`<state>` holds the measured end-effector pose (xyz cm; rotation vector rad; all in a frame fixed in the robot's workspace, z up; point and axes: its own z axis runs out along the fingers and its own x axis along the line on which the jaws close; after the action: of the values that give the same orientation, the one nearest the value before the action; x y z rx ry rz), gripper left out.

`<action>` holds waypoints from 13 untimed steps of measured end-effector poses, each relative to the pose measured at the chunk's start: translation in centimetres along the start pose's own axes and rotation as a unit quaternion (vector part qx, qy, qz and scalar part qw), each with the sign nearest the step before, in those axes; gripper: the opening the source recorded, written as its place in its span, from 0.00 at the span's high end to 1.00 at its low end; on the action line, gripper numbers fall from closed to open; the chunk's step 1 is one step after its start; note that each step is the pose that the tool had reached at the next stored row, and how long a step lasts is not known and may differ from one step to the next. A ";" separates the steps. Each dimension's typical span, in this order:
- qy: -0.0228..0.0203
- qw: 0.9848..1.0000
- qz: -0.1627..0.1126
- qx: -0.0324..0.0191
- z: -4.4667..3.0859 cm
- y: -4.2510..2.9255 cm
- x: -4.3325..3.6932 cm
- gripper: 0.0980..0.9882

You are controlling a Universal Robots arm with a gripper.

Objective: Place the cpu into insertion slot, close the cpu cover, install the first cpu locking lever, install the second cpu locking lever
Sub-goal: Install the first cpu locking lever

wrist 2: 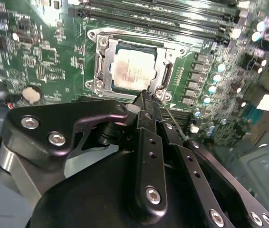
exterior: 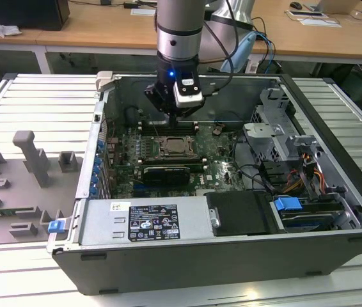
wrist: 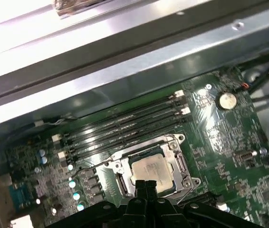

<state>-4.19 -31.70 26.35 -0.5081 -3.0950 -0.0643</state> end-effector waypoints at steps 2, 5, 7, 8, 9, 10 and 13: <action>0.001 1.000 -0.023 0.000 0.00 0.00 0.00 0.99; 0.002 0.999 -0.042 0.000 0.00 0.00 0.00 0.99; 0.002 0.998 -0.055 0.001 0.00 0.00 0.00 0.99; 0.003 0.998 -0.063 0.001 0.00 0.00 0.00 0.99; 0.003 0.998 -0.069 0.001 0.00 0.00 0.00 0.99; 0.003 0.997 -0.075 0.001 0.00 0.00 0.00 0.99; 0.004 0.994 -0.107 0.001 0.00 0.00 0.00 0.99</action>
<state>-4.19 -31.70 26.35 -0.1731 -3.1273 -0.0632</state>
